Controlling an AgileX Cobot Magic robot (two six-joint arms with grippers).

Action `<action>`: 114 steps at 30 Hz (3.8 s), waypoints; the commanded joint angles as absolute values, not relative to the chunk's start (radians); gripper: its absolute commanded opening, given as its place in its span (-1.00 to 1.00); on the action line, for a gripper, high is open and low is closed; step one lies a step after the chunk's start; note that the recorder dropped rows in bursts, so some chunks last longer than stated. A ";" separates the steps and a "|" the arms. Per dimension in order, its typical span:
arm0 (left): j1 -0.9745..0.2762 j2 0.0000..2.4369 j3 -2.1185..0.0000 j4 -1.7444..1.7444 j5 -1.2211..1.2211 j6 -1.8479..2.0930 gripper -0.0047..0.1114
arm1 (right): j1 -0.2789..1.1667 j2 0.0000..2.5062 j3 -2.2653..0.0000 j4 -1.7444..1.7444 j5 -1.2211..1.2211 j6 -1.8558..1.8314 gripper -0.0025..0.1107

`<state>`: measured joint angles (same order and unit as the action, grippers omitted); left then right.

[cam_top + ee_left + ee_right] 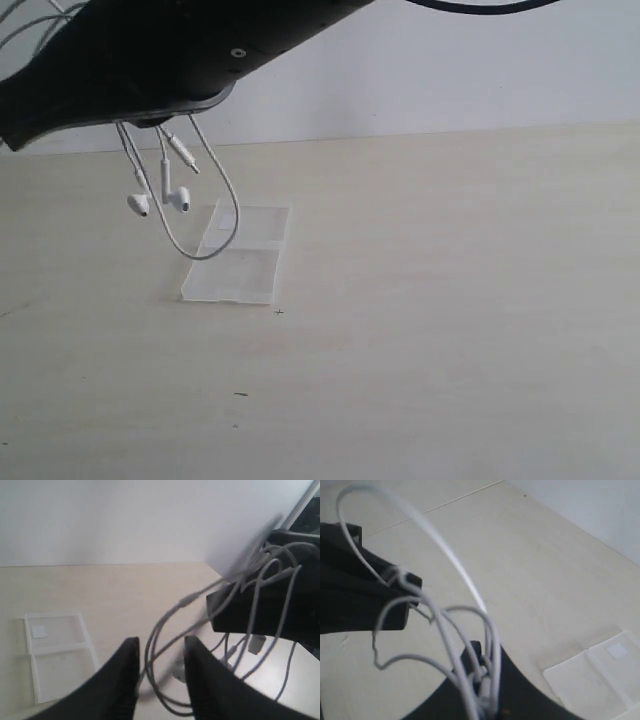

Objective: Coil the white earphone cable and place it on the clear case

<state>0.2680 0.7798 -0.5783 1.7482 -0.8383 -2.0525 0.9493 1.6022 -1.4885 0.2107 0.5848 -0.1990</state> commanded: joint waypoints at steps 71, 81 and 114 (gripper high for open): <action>0.269 0.781 -0.536 1.744 -0.837 -1.906 -0.92 | 0.946 1.673 -1.586 0.468 0.861 -0.268 -0.96; 0.269 0.772 -0.536 1.744 -0.833 -1.929 -0.01 | 0.944 1.674 -1.586 0.133 0.921 -0.053 -0.96; 0.269 0.694 -0.536 1.744 -0.874 -1.968 -0.02 | 0.887 2.289 -2.054 -0.509 1.221 -0.075 -0.96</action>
<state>0.2680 0.6988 -0.5361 1.7500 -0.8688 -1.9621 0.9077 2.2738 -2.0338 -0.5181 1.2173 -0.0759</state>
